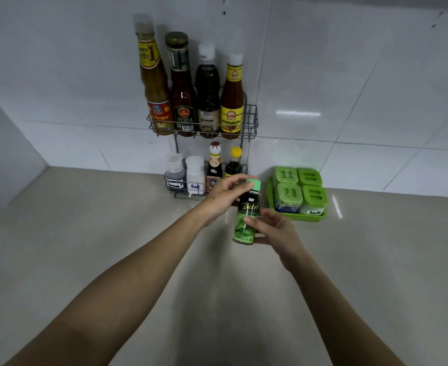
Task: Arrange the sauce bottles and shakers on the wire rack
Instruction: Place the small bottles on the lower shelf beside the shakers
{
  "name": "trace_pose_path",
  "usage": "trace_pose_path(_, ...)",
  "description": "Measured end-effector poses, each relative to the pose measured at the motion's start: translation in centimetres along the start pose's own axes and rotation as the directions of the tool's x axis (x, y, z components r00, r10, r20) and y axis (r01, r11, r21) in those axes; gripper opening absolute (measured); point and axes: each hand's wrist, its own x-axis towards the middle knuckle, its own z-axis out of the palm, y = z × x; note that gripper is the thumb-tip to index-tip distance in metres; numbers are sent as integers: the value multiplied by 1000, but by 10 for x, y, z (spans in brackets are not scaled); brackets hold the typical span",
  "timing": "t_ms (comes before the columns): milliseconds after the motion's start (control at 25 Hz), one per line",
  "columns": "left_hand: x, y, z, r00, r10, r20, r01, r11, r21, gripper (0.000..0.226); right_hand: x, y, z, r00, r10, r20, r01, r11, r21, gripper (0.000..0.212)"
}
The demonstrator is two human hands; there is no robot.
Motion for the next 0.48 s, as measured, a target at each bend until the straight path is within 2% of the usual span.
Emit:
trace_pose_path(120, -2, 3, 1, 1000, 22, -2, -22, 999, -30, 33, 13, 0, 1, 996, -44, -71, 39, 996, -76, 24)
trace_pose_path(200, -2, -4, -2, 999, 13, -52, -13, 1000, 1, 39, 24, -2, -2, 988, -113, -108, 99, 987, -124, 32)
trace_pose_path(240, -2, -12, -4, 995, 14, -95, -9, 998, 57, 44, 30, -5, -5, 980, -155, -127, 135, 979, -155, 35)
trace_pose_path(320, -6, -41, -13, 981, 51, -187, 6, 956, 294, 55, 45, -13, -13, 951, -259, -167, 210, 941, -265, 41)
trace_pose_path(400, -15, -75, -24, 974, 132, -184, 16, 771, 636, 61, 60, -23, -18, 912, -357, -202, 253, 878, -406, 46)
trace_pose_path(480, -22, -105, -31, 984, 151, -98, 3, 528, 849, 67, 79, -28, -21, 877, -418, -237, 249, 817, -520, 49)
